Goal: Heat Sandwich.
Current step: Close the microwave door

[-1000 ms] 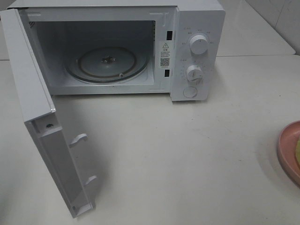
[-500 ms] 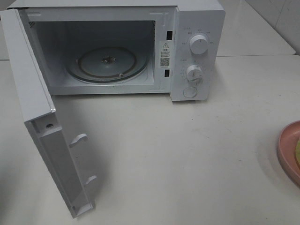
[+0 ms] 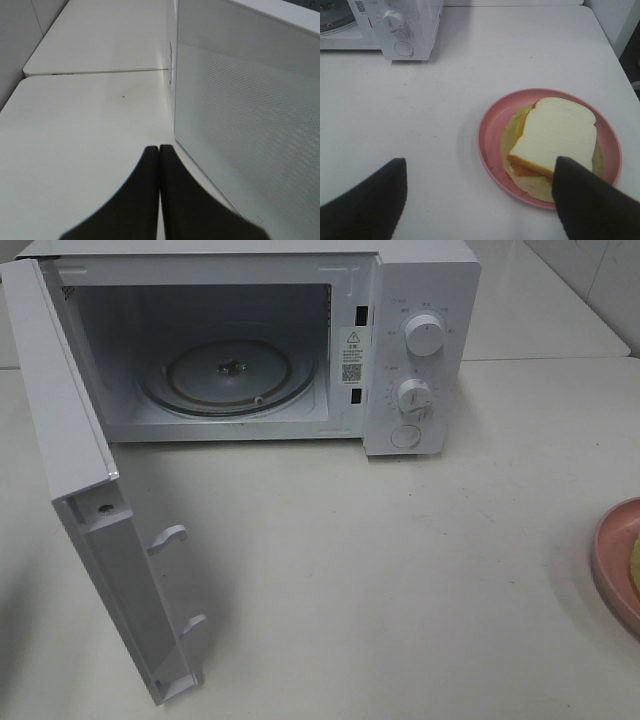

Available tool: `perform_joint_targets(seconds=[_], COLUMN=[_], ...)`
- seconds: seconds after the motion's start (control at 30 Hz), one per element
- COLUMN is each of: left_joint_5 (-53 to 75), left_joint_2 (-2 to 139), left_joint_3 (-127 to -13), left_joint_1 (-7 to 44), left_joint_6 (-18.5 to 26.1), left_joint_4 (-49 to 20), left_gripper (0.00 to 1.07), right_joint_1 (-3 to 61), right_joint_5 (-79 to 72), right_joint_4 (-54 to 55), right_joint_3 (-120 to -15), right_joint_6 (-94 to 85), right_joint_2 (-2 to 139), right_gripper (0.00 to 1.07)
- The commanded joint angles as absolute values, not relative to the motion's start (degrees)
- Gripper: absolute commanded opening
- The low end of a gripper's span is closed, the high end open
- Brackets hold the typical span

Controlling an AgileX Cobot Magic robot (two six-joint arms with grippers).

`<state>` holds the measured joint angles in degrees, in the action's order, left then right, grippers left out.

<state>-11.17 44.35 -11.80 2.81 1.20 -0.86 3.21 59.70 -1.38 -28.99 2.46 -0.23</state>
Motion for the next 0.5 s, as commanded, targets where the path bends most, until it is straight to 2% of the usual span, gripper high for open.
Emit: perform_joint_targets(seconds=[0.03, 0.27, 0.5], left_joint_5=[-16.3, -30.8, -38.2], left_joint_2=[47.4, 60.3, 67.3], left_joint_3=[-11.6, -11.6, -11.6], left_joint_1=[2.6, 2.6, 3.2], left_joint_6=[1.0, 0.4, -4.2], left_joint_4=[0.0, 8.3, 11.2], left_gripper=[0.0, 0.0, 0.0], right_joint_1=[2.8, 2.8, 2.8], right_joint_5=[59.4, 59.4, 59.4], right_joint_4=[-1.4, -1.4, -1.4], right_joint_3=[-29.0, -29.0, -29.0], right_joint_6=[1.8, 1.8, 1.8], right_joint_2=[-1.7, -1.7, -1.7], right_gripper=[0.76, 0.76, 0.76])
